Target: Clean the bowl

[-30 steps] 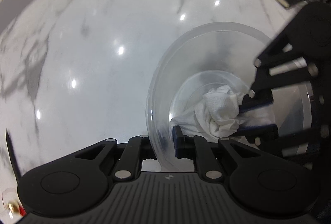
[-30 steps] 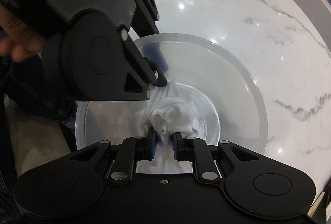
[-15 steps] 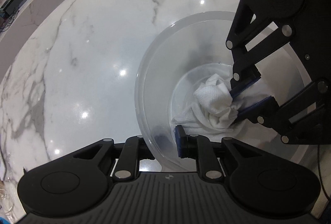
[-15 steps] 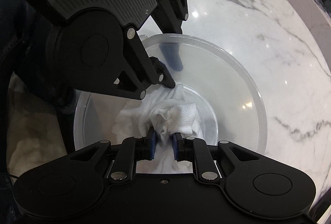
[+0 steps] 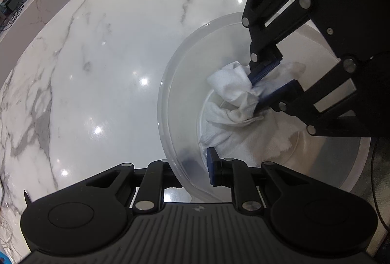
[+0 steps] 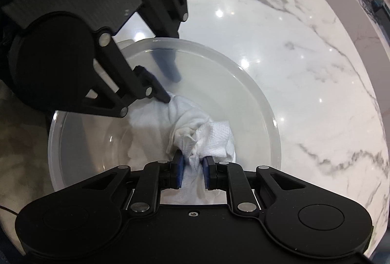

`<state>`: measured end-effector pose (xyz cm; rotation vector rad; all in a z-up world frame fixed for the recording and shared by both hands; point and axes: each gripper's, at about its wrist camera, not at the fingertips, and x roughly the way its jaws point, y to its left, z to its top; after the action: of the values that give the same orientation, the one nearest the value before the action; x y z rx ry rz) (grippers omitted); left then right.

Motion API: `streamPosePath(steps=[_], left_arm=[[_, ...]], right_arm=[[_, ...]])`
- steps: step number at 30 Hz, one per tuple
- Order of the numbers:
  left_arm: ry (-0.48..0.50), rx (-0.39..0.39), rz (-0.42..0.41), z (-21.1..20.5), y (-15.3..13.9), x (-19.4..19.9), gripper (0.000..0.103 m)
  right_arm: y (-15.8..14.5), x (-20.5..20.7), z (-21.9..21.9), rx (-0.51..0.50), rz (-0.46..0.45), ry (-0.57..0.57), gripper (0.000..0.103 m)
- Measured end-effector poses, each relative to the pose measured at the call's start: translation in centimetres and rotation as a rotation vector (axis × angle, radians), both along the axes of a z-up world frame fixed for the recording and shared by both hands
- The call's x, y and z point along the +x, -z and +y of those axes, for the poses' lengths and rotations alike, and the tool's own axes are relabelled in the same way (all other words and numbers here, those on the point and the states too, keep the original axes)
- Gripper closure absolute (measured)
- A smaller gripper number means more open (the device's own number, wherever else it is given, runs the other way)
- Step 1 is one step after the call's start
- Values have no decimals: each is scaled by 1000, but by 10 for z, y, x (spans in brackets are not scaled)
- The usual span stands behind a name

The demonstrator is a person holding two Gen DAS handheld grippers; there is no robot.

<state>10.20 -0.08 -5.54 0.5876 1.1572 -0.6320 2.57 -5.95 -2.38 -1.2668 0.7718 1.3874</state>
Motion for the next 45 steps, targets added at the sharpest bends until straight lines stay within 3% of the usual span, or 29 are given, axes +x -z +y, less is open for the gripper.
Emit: streamPosePath(steps=[5,9,20,24,26,32,45], left_arm=[[-5,5,-3,1,0,-3,88],[-9,-3,-5,14,-12,-35,87],[-18,-2,-2,22,-19,-54,88],[-19,-1,-2,23,-22,-49,88],[-22,2,1,3,-12,-23,88],[-24,2,6,-1,-12,-22,88],[-22,2,5,-2,-12,-17,87]], right_arm=[[-3,-7,-5,17,7,-18,89],[-8,-7,-15,19,26,-30,89],[-11,-13,-34,-28,61,-76,89],[-14,-17,-39,-57,46,-83,89],[-13,-17,-41,-70,36,-78,90],[-13,-10,-46,-72,21,-52,91],[-20,-8,-60,33,-47,-53,92]])
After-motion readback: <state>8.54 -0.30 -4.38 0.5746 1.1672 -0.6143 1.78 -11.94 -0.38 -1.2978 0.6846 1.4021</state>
